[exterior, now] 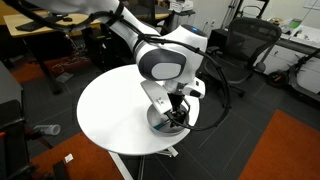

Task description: Remove the marker from the bowl and place it on the table

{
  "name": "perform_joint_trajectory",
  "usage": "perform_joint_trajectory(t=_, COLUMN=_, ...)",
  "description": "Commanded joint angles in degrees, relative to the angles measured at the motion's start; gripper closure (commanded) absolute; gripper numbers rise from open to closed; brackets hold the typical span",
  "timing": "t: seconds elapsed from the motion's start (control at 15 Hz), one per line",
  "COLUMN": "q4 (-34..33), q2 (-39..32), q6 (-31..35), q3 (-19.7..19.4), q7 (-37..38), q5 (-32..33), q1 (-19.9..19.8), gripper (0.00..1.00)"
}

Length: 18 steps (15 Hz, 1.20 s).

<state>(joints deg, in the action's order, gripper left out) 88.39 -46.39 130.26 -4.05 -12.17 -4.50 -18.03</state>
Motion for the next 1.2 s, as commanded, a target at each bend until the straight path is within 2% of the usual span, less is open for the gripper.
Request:
perform_joint_trajectory(t=0.0, q4=-4.69, q2=-2.76, q6=-3.47, q3=0.57, q7=-0.17, q5=-0.74, q1=-0.52, gripper=0.0)
perform_joint_trajectory(t=0.13, q4=-5.97, q2=-3.7, q6=-4.08, q3=0.48, q7=0.08, q5=-0.68, q1=-0.5, gripper=0.0)
perform_joint_trajectory(t=0.2, q4=-6.59, q2=-4.12, q6=-4.25, q3=0.43, q7=0.17, q5=-0.65, q1=-0.51, gripper=0.07)
perform_joint_trajectory(t=0.27, q4=-7.14, q2=-4.51, q6=-4.37, q3=0.41, q7=0.13, q5=-0.59, q1=-0.54, gripper=0.26)
perform_joint_trajectory(t=0.87, q4=-10.52, q2=-6.62, q6=-5.88, q3=0.38, q7=0.33, q5=-0.51, q1=-0.74, gripper=0.95)
perform_joint_trajectory(t=0.93, q4=-10.92, q2=-6.86, q6=-6.34, q3=0.3, q7=0.51, q5=-0.45, q1=-0.68, gripper=0.99)
perform_joint_trajectory(t=1.13, q4=-9.22, q2=-5.31, q6=-6.24, q3=0.01, q7=1.65, q5=-0.56, q1=-0.29, gripper=0.95)
